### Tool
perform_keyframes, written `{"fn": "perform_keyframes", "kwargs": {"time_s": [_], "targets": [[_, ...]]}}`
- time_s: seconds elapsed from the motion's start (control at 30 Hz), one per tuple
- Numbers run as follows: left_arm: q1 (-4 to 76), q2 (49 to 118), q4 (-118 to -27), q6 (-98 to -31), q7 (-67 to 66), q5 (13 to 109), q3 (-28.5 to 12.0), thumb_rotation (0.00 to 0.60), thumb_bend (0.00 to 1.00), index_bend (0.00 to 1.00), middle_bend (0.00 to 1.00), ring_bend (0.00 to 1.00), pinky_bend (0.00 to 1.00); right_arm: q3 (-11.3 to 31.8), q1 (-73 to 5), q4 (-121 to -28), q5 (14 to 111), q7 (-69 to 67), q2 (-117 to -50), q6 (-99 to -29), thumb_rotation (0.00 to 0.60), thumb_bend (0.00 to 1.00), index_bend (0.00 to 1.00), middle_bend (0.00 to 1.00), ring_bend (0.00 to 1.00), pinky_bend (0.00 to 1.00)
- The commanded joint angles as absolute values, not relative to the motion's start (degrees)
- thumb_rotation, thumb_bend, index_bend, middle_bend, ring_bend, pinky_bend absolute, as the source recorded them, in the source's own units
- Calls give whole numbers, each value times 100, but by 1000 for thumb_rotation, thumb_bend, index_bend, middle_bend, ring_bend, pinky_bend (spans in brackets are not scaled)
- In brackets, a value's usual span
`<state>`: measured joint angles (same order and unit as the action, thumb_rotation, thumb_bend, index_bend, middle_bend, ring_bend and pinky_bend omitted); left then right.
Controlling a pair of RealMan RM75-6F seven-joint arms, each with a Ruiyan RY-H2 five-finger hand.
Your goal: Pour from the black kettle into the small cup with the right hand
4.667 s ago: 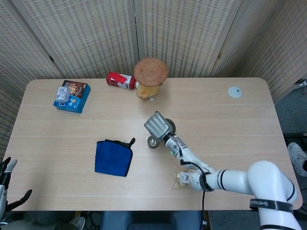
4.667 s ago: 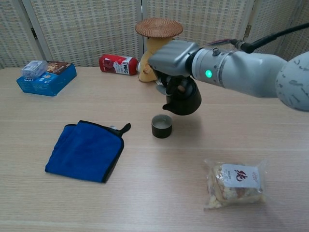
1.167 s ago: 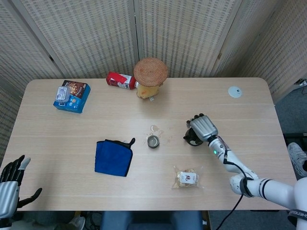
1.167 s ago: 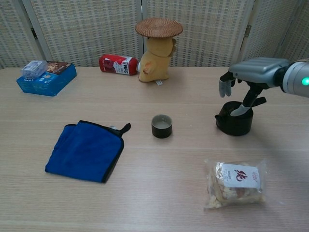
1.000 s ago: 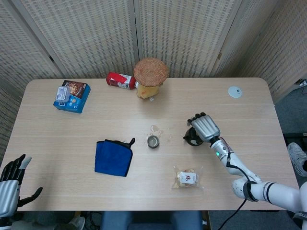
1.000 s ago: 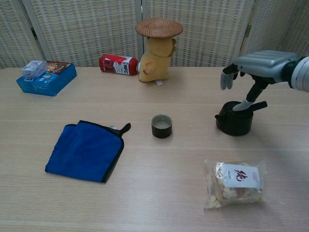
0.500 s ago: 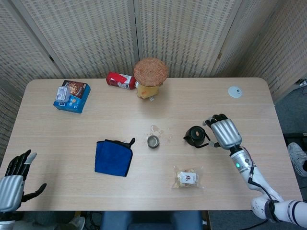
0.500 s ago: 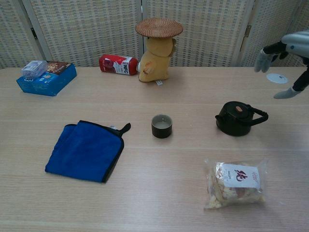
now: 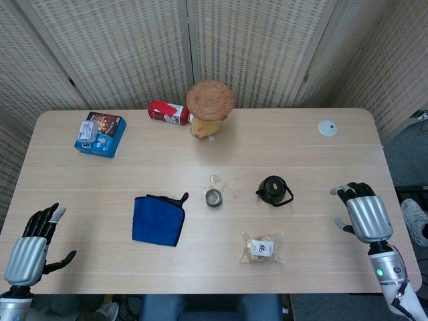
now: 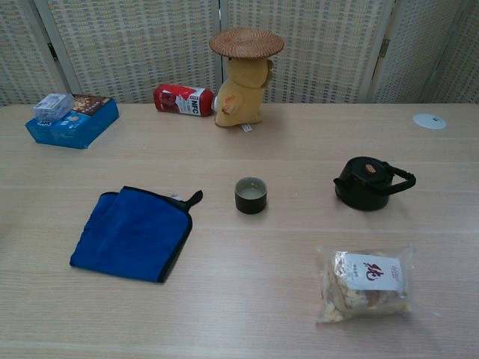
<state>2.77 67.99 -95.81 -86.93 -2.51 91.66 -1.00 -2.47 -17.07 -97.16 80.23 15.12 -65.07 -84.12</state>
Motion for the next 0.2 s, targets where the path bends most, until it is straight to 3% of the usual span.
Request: {"fn": "perform_keyframes", "kwargs": {"time_s": [0.03, 0.2], "targets": [[290, 6807, -9591, -8695, -273, 9167, -102, 600, 221, 60, 0, 0, 0, -403, -1417, -9794, 8343, 1405, -6392, -8705, 600, 80, 343, 347, 233, 253], [302, 6812, -9617, -8719, -314, 9174, -98, 600, 222, 60, 0, 0, 0, -469, -1176, -9790, 8596, 1310, -6364, -8895, 600, 80, 343, 347, 234, 254]]}}
